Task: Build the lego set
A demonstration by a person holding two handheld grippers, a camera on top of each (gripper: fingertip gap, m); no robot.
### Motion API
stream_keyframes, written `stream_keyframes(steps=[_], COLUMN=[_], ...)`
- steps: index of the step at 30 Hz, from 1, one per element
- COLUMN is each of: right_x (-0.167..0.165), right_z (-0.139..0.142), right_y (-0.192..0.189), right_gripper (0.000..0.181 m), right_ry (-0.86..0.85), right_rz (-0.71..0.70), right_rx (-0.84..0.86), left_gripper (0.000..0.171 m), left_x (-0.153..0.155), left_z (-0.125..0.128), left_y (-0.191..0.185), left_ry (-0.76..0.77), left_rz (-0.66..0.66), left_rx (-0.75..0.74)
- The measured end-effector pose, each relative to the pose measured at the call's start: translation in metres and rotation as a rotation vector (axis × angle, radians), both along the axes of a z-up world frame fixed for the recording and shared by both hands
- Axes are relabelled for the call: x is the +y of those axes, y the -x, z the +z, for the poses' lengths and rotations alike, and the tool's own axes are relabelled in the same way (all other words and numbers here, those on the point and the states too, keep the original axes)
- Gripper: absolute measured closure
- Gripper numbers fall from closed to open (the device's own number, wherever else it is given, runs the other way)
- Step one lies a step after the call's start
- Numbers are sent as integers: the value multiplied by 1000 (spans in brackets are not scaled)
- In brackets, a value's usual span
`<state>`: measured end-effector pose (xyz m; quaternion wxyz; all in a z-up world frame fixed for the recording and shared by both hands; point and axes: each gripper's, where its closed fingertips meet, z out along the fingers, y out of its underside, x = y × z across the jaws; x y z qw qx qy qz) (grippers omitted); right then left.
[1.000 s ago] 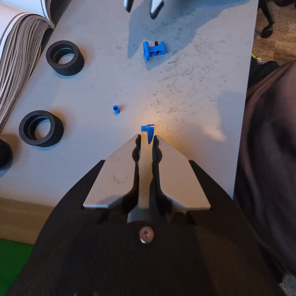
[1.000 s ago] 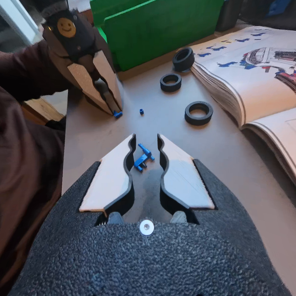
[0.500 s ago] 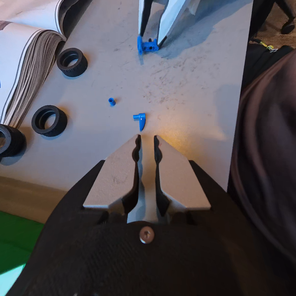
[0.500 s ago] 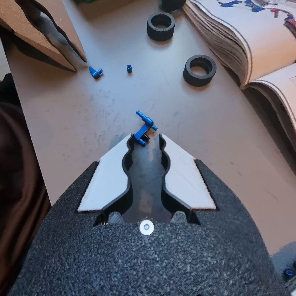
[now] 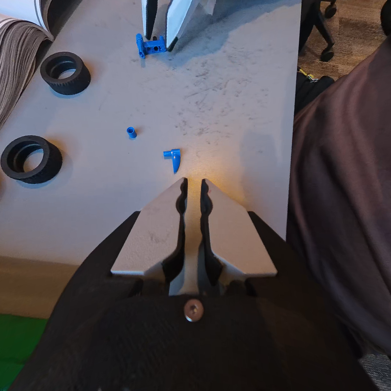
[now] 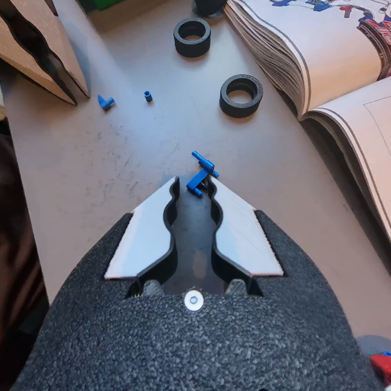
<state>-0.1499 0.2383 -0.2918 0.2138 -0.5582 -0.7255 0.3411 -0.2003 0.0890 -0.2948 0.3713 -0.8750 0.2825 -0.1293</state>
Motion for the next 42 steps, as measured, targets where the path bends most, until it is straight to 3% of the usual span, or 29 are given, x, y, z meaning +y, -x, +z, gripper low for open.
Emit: stream_keyframes(steps=[13,18,21,26,31,34,39,42], right_x=[-6,-15,-33,-77,-102,-110,-123,-128], right_z=[-1,23,40,61,81,79,87,86], right_y=[-1,-6,-9,-6,-4,0,11,17], right_gripper=[162,162,162,163,163,168,169,168], right_ry=[37,105,139,472,942,1012,1168,1234], right_rz=[-16,8,75,176,205,192,189,187], right_rx=[-21,58,91,75,24,9,9,-1], left_gripper=[163,161,154,149,148,147,131,134], left_x=[2,29,48,68,59,49,47,47], left_z=[1,27,47,67,85,86,87,85], left_y=[0,-5,-13,-40,-43,-46,-39,-31], left_ry=[-40,-253,-363,-544,-761,-797,-815,-806], left_rz=[-6,67,55,-38,-3,5,52,62], left_rx=[48,146,291,421,632,664,680,697])
